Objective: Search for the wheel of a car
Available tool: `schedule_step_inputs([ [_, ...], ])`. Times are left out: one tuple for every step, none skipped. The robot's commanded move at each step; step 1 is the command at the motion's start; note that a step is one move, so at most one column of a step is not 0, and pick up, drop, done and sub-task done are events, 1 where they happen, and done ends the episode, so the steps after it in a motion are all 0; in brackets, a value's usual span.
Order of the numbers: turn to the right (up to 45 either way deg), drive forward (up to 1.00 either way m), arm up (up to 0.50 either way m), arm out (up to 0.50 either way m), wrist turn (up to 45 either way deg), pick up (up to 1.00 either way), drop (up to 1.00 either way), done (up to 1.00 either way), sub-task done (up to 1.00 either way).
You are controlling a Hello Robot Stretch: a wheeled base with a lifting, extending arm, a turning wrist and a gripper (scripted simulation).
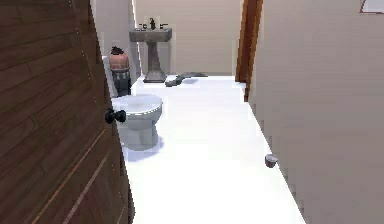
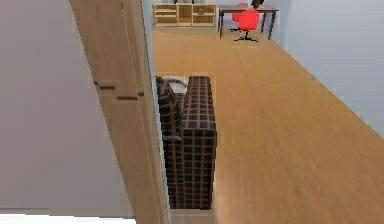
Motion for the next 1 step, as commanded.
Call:
schedule_step_inputs([
  [3.0,0.00,0.00,0.00,0.0,0.00,0.00,0.00,0.00],
])
